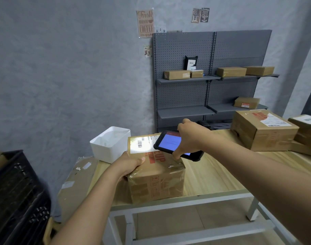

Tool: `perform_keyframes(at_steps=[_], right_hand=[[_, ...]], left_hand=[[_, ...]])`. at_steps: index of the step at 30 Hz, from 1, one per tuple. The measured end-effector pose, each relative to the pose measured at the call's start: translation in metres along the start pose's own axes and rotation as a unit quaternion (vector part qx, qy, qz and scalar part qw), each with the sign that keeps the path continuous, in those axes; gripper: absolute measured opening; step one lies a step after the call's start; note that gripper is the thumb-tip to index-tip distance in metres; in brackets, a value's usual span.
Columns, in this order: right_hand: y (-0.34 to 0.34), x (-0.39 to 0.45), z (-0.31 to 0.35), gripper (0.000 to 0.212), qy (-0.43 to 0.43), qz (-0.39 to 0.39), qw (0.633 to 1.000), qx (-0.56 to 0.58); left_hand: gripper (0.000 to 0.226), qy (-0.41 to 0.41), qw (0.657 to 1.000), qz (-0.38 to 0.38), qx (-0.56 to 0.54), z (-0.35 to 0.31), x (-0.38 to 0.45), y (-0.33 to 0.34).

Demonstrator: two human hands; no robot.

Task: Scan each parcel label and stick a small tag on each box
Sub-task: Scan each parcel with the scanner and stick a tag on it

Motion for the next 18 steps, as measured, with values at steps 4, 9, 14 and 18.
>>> perform_keyframes(at_steps=[4, 9, 14, 18], right_hand=[[-0.0047, -0.001, 0.0018, 0.056, -0.004, 0.013, 0.999, -0.046], [-0.0026, -0.0029, -0.0052, 0.066, -0.012, 0.061, 0.997, -0.049], [-0.0048, -0.0047, -0.0062, 0.067, -0.027, 0.067, 0.997, -0.031], [-0.0076, -0.0041, -0.003, 0.07, -0.034, 0.065, 0.997, -0.011]], left_hand=[[0.039, 0.002, 1.0, 0.001, -0.016, 0.0007, 0.0019, 0.0011], [0.027, 0.012, 1.0, -0.003, -0.023, -0.0013, 0.0018, -0.0004], [0.029, 0.027, 1.0, 0.001, -0.002, -0.0037, 0.0016, -0.0002], [0.024, 0.023, 0.999, -0.015, 0.028, -0.0032, 0.0005, -0.0041]])
Point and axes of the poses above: each hand's wrist, its own x-axis towards the middle knuckle, its own y-axis out of the palm, z = x × y, the point moved 8 cm from there along x, towards the middle knuckle, and after that the axes turned 14 degrees about -z, right-handed, at the moved point
